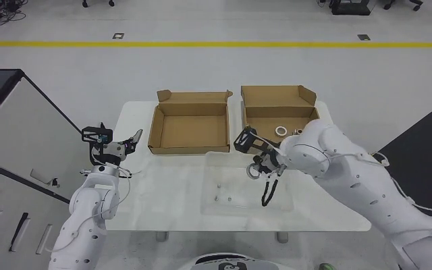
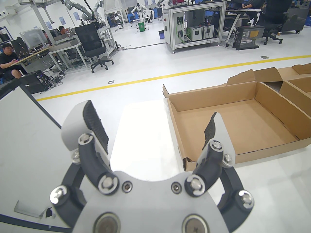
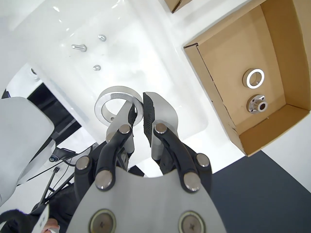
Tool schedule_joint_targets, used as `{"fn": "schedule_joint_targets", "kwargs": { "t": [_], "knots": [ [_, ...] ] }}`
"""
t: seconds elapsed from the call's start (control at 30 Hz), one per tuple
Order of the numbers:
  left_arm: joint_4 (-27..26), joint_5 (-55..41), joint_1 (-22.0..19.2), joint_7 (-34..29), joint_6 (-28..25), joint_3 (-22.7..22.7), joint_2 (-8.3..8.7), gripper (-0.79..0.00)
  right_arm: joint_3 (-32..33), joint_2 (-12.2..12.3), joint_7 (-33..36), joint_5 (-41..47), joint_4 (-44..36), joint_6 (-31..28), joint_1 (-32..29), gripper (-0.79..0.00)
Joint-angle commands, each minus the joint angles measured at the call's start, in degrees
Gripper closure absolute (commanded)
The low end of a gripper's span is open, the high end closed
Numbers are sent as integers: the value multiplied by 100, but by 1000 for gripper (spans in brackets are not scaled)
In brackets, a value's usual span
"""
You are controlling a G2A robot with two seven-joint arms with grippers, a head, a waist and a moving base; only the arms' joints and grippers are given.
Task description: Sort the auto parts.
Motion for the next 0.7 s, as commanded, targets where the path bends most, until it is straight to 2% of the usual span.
{"fn": "schedule_joint_targets", "kwargs": {
  "t": [0.0, 0.17, 0.53, 0.6, 0.67],
  "knots": [
    [0, 0, 0, 0, 0, 0, 0, -785, 162, 181, 0, 314, -177, -1, -15, 0],
    [0, 0, 0, 0, 0, 0, 0, -785, 323, 482, 0, 959, -449, -8, -3, 0],
    [0, 0, 0, 0, 0, 0, 0, -785, 324, 481, -53, 984, -414, 10, -27, 0],
    [0, 0, 0, 0, 0, 0, 0, -785, 427, 484, -341, 1161, -149, 56, -120, 0],
    [0, 0, 0, 0, 0, 0, 0, -785, 683, 490, -601, 1845, 194, 121, -196, 0]
  ]
}}
